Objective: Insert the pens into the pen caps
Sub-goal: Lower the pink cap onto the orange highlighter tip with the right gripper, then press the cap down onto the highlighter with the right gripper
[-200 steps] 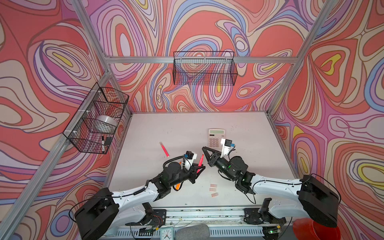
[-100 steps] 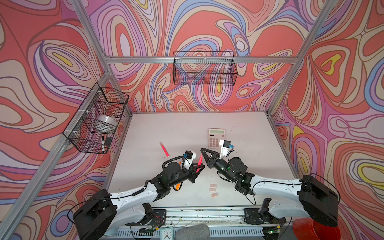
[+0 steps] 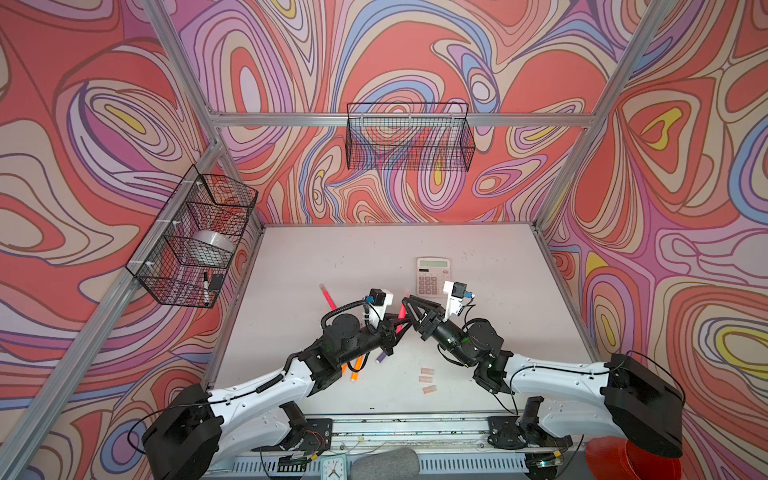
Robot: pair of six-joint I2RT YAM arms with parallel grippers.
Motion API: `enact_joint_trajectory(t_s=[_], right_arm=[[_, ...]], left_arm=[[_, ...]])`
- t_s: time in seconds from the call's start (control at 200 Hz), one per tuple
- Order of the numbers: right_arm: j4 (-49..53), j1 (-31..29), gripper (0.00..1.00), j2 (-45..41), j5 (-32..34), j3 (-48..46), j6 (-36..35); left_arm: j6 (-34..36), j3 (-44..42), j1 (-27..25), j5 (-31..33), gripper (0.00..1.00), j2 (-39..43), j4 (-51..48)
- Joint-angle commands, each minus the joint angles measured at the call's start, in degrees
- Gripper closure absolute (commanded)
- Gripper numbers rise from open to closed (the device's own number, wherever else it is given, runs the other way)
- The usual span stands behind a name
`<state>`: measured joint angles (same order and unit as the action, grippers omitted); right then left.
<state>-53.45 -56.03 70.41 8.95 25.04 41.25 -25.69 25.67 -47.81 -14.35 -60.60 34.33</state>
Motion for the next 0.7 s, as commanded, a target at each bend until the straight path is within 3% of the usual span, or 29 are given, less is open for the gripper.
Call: enact_joint_trajectory(t_s=[0.0, 0.065, 0.17, 0.34, 0.476, 0.696], right_arm=[[7.1, 0.0, 0.46, -4.0, 2.1, -2.0, -2.7], [9.2, -0.1, 0.36, -6.8, 3.3, -2.7, -3.6], [13.1, -0.1, 0.28, -11.1, 3.7, -2.8, -5.7], [11.7, 0.0, 0.19, -15.2, -2.3, -2.6, -9.1], [13.3, 0.0, 0.19, -14.1, -4.1, 0.5, -8.7], [19.4, -0.1, 0.33, -7.8, 0.0, 7.0, -6.9]], left_arm=[[0.4, 1.1, 0.2, -1.5, 1.00, 1.9, 4.3], [0.6, 0.1, 0.2, -1.7, 1.00, 2.3, 4.6], [1.2, -1.7, 0.2, -1.2, 1.00, 2.7, 4.8], [4.2, -2.9, 0.2, -2.5, 1.00, 1.9, 4.0], [7.1, -3.8, 0.2, -5.2, 1.00, 0.3, 5.5], [10.8, -5.1, 0.2, -5.9, 1.00, -1.7, 6.5]])
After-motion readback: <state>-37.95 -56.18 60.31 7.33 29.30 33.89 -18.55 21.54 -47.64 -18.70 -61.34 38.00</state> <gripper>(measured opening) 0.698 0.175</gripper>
